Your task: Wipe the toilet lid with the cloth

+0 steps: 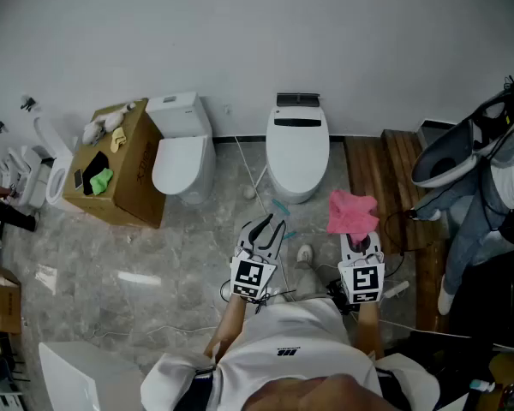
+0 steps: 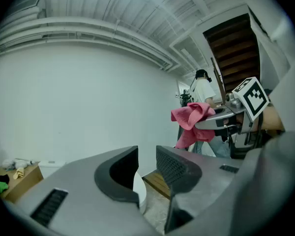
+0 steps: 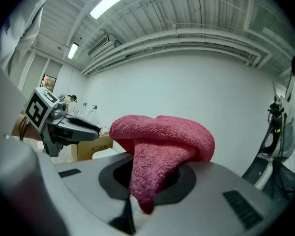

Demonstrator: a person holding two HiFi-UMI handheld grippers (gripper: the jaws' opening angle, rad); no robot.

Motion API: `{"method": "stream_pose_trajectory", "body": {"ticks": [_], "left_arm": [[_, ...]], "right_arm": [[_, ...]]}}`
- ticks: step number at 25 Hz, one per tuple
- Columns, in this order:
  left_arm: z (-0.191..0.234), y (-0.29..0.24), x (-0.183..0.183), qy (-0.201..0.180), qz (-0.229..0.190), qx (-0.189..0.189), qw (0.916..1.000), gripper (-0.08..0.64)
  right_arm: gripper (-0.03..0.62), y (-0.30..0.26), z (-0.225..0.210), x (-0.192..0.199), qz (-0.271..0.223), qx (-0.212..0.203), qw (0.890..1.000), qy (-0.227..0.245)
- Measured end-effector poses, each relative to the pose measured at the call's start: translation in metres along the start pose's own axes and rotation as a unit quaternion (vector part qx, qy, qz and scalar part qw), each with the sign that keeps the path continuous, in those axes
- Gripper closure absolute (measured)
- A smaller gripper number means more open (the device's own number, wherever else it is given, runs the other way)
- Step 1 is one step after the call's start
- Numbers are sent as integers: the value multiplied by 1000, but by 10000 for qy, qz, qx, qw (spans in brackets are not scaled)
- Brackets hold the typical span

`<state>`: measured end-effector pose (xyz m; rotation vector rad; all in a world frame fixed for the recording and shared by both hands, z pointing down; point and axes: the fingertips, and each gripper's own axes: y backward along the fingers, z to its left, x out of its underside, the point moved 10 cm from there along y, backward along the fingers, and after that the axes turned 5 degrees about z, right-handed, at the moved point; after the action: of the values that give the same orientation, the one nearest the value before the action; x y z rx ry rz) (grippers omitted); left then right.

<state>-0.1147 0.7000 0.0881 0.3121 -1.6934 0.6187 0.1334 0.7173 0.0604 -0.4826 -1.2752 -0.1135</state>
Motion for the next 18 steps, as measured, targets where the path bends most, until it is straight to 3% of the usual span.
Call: {"method": "stream_pose_trajectory", "body": {"ticks": [18], "left_arm": [[72, -140, -13, 117, 244, -140, 9995, 431]], "right_arm": [[528, -153, -72, -10, 175, -424, 9989, -51]]}}
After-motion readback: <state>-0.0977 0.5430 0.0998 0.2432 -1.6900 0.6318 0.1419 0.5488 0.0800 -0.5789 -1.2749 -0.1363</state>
